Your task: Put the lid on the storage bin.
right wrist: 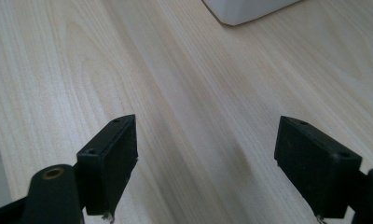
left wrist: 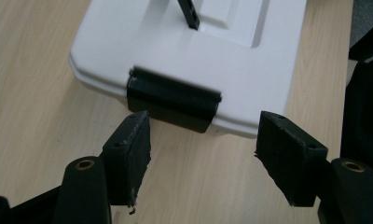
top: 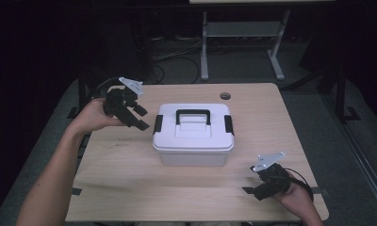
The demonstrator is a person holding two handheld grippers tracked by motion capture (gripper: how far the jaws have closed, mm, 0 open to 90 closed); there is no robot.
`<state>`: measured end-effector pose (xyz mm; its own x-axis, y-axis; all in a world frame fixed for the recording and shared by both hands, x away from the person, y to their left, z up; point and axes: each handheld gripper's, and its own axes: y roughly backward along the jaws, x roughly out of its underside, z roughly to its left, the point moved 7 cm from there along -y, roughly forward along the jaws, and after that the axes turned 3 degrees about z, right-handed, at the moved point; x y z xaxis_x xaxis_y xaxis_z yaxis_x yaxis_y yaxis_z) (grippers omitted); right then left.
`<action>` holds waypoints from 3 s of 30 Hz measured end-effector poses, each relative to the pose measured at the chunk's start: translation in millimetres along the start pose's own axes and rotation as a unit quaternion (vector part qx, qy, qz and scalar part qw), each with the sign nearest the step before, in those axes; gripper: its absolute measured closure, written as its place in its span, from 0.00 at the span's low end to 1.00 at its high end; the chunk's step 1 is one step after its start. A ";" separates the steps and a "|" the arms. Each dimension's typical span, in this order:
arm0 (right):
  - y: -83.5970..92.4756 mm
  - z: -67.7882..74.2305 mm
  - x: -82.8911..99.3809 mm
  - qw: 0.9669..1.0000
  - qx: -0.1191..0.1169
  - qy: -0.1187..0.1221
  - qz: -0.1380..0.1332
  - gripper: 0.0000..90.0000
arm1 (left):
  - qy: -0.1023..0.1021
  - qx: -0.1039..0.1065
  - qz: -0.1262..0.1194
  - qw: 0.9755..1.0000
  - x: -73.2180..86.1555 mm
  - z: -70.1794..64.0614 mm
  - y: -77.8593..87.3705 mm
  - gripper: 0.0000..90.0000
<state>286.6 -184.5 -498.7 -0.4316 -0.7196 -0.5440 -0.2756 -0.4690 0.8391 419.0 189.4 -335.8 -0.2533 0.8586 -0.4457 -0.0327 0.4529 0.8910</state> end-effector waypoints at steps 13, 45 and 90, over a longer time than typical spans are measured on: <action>-4.5 2.5 -0.7 1.000 -0.004 0.004 0.005 0.23 | 0.005 -0.003 -0.009 1.000 13.4 -2.5 1.2 0.38; -3.6 4.4 -3.3 1.000 0.001 0.004 0.005 0.23 | 0.042 0.010 -0.043 0.998 56.5 -8.4 -15.6 0.38; -7.5 8.1 -3.9 1.000 0.002 0.002 0.009 0.23 | 0.091 0.011 -0.070 0.993 128.2 -20.7 -37.5 0.35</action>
<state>283.4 -174.0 -502.9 -0.4331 -0.7301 -0.5285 -0.2711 -0.4537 0.8489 367.7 277.5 -424.5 -0.4190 0.7299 -0.5400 -0.0585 0.5718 0.8183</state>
